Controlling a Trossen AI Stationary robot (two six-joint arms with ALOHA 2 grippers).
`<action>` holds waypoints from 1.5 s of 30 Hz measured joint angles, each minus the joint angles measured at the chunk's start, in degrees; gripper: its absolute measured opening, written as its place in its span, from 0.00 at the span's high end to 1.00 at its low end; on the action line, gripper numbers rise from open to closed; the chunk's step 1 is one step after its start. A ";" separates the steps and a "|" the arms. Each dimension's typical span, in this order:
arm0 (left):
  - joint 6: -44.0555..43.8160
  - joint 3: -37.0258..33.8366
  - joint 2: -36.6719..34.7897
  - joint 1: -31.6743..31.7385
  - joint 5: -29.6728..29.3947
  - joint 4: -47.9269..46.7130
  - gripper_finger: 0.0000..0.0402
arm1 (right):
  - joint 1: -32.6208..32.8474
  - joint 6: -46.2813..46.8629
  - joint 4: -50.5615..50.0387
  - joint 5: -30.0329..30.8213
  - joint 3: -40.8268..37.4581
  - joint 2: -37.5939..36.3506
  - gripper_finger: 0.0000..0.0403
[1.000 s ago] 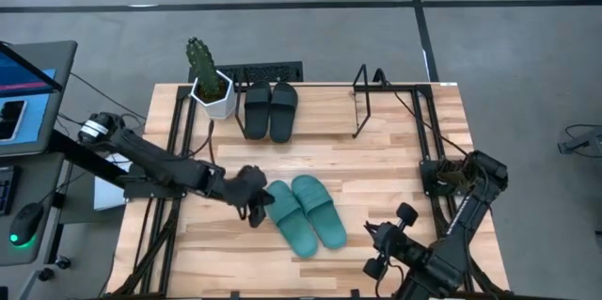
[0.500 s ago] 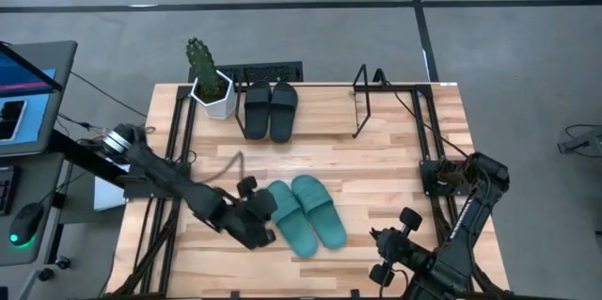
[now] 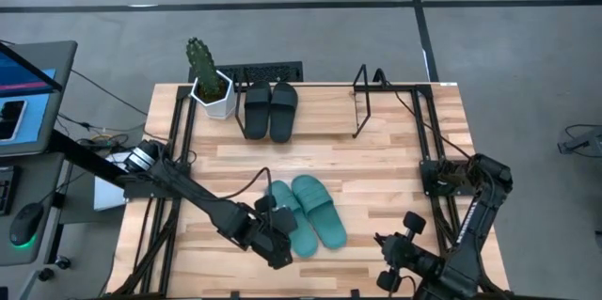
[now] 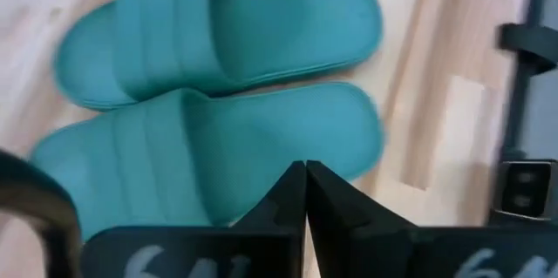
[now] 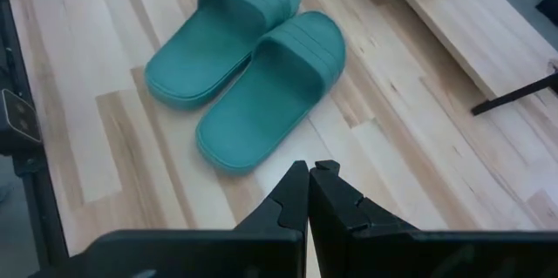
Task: Pick and place slides into the shelf
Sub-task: Put the left green slides on the shelf
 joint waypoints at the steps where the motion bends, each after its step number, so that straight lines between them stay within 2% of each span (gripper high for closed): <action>1: -0.02 0.00 0.00 0.08 0.82 0.41 1.00 | 0.19 0.28 0.00 -0.03 0.00 0.00 1.00; 11: 4.94 -0.02 0.11 2.00 7.25 5.66 1.00 | 2.31 5.32 0.26 -3.14 0.00 -0.02 1.00; 19: 1.52 -0.04 0.47 3.25 11.58 12.51 1.00 | 4.54 11.59 0.92 -4.55 0.00 -0.02 1.00; 24: -1.70 -0.07 1.83 1.57 9.96 16.36 1.00 | 5.17 12.94 2.01 -6.20 0.00 -0.02 1.00; 31: -6.42 -0.11 4.37 -0.31 8.95 16.87 1.00 | 5.46 11.83 2.61 -7.61 0.00 -0.02 1.00; 36: -6.98 -0.12 7.61 0.01 14.55 19.89 0.99 | 5.97 9.91 1.93 -7.58 0.00 -0.02 1.00; 40: -7.36 -0.11 10.33 0.16 19.22 22.20 0.93 | 6.42 7.80 1.63 -7.55 0.00 -0.04 1.00; 45: -7.63 -0.06 11.91 0.30 22.12 24.26 0.77 | 6.98 6.22 1.57 -7.52 -0.02 -0.04 1.00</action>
